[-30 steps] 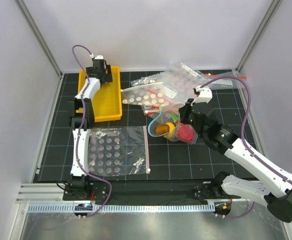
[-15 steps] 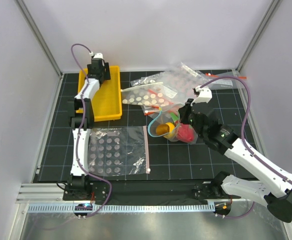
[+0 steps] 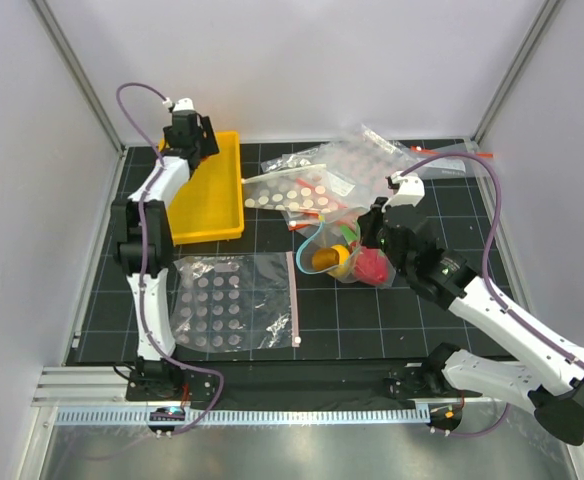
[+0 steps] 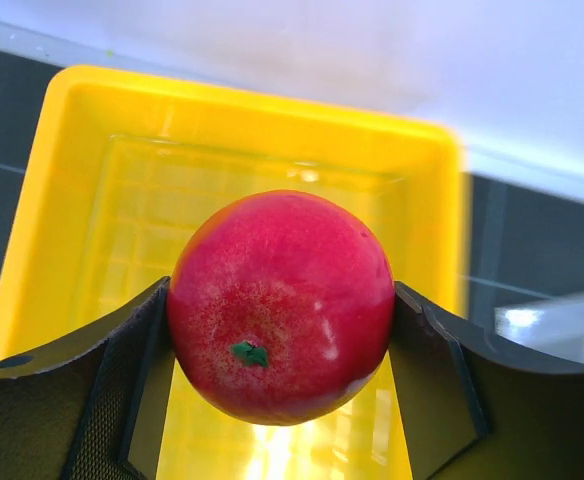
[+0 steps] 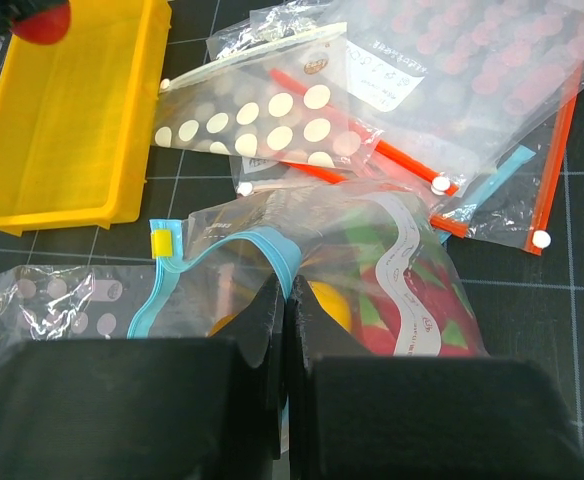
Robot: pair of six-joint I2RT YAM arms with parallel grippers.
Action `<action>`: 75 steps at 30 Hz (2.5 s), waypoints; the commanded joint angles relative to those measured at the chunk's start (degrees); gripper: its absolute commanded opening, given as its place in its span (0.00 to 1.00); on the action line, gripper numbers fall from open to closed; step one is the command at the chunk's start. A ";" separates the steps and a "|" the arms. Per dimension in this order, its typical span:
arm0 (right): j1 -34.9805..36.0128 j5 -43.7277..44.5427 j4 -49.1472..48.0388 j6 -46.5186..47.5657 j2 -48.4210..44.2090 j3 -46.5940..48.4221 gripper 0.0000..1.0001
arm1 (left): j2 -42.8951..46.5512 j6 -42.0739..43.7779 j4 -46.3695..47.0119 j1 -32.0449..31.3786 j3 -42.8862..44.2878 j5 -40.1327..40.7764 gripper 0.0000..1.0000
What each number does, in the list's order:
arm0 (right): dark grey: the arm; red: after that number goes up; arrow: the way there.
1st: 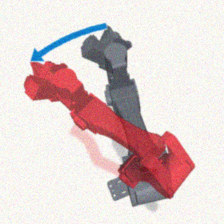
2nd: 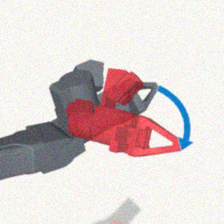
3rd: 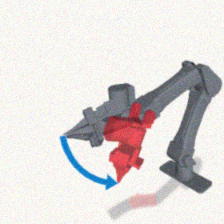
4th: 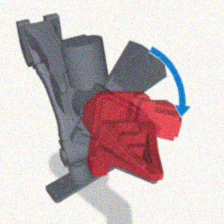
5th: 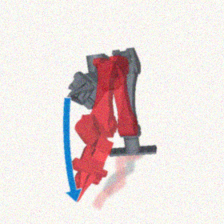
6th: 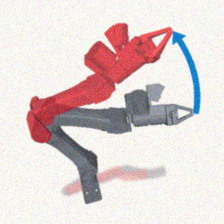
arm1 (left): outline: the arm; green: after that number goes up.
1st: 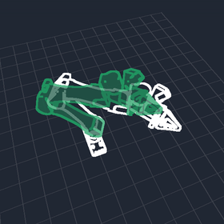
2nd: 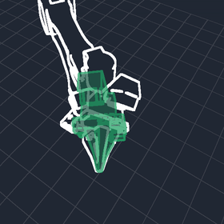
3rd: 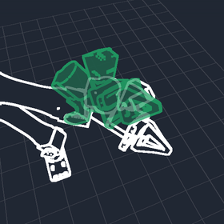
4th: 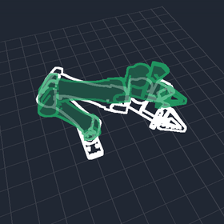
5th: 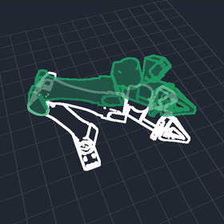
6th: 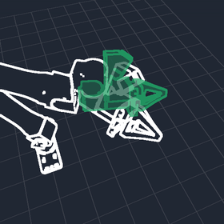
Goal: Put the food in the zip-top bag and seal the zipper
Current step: Pick up the fake fruit from the bin, then place the fake fruit in the zipper food storage bag.
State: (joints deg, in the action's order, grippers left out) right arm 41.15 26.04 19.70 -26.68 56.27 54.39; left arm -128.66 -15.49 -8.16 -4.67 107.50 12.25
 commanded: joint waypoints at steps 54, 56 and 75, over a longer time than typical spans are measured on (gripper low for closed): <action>0.16 0.40 -7.31 -0.48 -3.89 -2.18 0.01 | 49.29 -4.92 23.55 -49.99 -50.64 -9.11 0.22; 0.16 1.46 -6.96 -0.74 -3.98 -2.10 0.01 | 51.04 -2.28 24.33 -52.11 -51.42 -5.59 0.22; 0.16 3.31 -8.10 -1.89 -6.70 -3.94 0.01 | 39.98 -4.11 13.00 -52.81 -40.53 -4.08 0.82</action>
State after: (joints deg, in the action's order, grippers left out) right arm 41.12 27.05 16.32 -27.35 51.86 50.46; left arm -88.97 -19.07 6.59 -57.63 63.46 7.09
